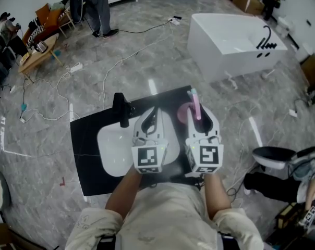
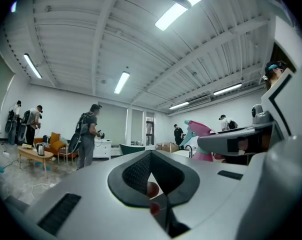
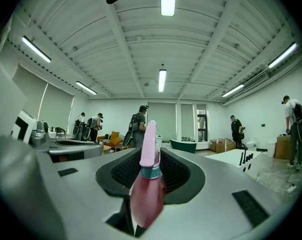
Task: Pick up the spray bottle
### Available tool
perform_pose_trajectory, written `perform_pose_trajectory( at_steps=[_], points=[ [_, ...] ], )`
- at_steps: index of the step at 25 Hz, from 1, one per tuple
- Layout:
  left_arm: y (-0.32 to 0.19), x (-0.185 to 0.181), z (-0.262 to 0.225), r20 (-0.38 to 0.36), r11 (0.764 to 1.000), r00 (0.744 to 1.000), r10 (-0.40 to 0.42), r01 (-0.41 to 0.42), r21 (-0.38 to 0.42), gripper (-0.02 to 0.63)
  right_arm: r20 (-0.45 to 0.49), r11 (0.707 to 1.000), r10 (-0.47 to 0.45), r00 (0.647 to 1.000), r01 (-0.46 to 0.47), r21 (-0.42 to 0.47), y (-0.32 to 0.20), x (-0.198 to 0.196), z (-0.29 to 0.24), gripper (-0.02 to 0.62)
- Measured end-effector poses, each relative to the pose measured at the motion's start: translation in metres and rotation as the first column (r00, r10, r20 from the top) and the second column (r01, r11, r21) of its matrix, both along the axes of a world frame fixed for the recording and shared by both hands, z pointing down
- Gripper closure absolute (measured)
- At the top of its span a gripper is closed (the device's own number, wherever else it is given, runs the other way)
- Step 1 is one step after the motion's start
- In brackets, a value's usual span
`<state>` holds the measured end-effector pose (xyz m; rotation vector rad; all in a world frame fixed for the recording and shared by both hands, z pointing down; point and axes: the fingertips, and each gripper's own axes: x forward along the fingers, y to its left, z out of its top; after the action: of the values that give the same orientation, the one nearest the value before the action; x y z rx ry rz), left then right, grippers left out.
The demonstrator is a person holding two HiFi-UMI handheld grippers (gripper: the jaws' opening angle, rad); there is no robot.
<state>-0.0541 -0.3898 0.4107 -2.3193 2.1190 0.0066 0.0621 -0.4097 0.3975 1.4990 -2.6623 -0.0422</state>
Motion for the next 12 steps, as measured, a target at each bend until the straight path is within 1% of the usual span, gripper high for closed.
perform_pose_trajectory(
  at_steps=[2,6,12],
  points=[
    [0.002,0.001,-0.002,0.0,1.0,1.0,0.001,-0.001,0.005,0.604,0.013,1.0,0.016,1.0,-0.016,0.006,0.006,0.006,-0.007,0.469],
    [0.007,0.003,-0.007,-0.009,1.0,1.0,0.004,-0.004,0.016,0.604,0.01,0.998,0.064,0.998,-0.064,0.003,0.012,0.017,-0.017,0.469],
    [0.012,0.007,-0.013,-0.004,1.0,1.0,0.009,-0.008,0.02,0.604,0.04,0.997,0.066,0.997,-0.067,0.026,0.015,0.023,-0.025,0.469]
  ],
)
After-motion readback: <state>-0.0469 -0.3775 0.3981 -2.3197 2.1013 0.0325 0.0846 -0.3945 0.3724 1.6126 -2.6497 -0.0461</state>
